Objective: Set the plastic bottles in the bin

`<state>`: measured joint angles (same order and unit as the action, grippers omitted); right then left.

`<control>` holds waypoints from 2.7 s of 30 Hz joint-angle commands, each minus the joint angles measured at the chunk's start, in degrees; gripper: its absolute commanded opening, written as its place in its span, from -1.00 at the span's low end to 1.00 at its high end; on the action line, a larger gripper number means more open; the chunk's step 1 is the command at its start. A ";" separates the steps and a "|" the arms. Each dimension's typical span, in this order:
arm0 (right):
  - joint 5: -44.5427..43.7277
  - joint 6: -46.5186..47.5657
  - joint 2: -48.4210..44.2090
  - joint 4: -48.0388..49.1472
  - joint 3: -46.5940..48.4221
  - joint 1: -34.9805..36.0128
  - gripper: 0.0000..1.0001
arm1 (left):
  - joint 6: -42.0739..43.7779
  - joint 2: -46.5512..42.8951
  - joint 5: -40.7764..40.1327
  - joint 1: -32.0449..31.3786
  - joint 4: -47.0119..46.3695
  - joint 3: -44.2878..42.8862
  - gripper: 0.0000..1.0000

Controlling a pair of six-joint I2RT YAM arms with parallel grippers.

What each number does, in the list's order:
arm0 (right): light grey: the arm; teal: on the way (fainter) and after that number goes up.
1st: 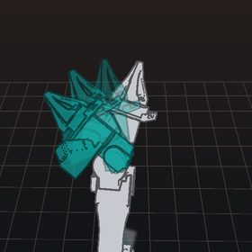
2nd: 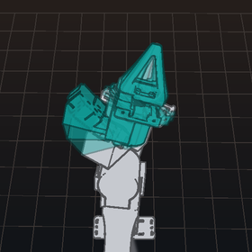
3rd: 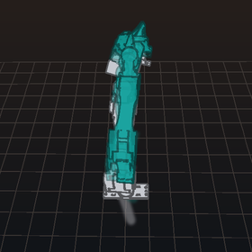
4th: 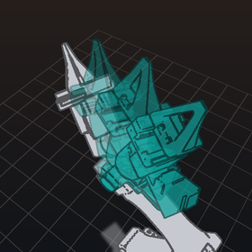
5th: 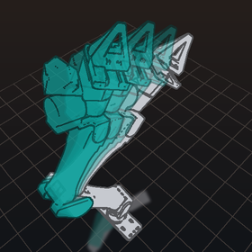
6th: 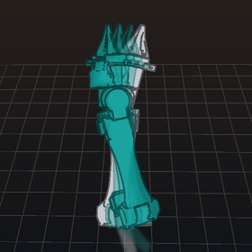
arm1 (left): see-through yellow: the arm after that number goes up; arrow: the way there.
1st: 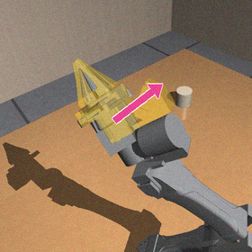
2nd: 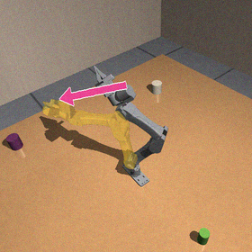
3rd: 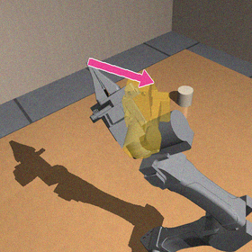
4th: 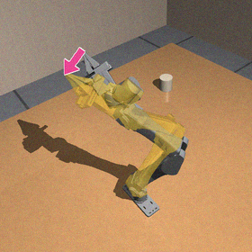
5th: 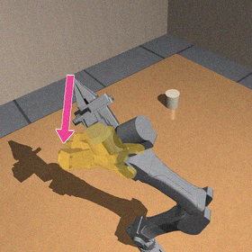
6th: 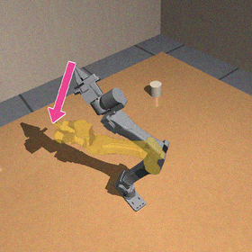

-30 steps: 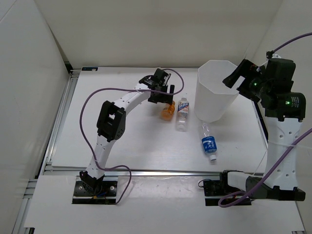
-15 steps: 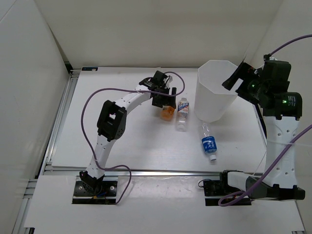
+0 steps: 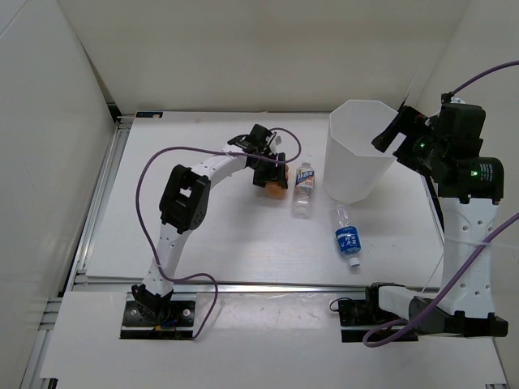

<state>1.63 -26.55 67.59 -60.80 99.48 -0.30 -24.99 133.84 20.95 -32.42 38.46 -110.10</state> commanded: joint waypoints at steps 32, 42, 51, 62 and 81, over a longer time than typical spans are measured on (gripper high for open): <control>-7.52 -2.10 -0.88 -1.70 20.58 0.03 1.00 | -40.84 -3.33 11.31 -3.25 -46.28 -35.97 -0.41; -7.51 -3.51 -7.29 -4.85 17.58 0.03 1.00 | -39.52 -0.43 10.25 -10.11 -45.14 -34.83 -0.34; -9.54 -2.46 -10.20 -6.62 18.73 0.03 1.00 | -36.43 0.89 10.24 -10.11 -41.71 -34.91 0.07; -7.70 -2.99 -7.91 -5.39 19.79 0.03 1.00 | -37.76 2.13 12.71 -10.11 -41.18 -35.09 1.00; -1.19 -9.75 -22.05 -2.59 -18.67 0.03 1.00 | -12.29 -27.90 11.05 -3.61 -33.97 1.30 1.00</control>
<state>-2.44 -33.56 49.84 -65.73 88.53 -0.30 -48.69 121.54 34.06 -38.22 2.52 -118.54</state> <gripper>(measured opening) 0.998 0.999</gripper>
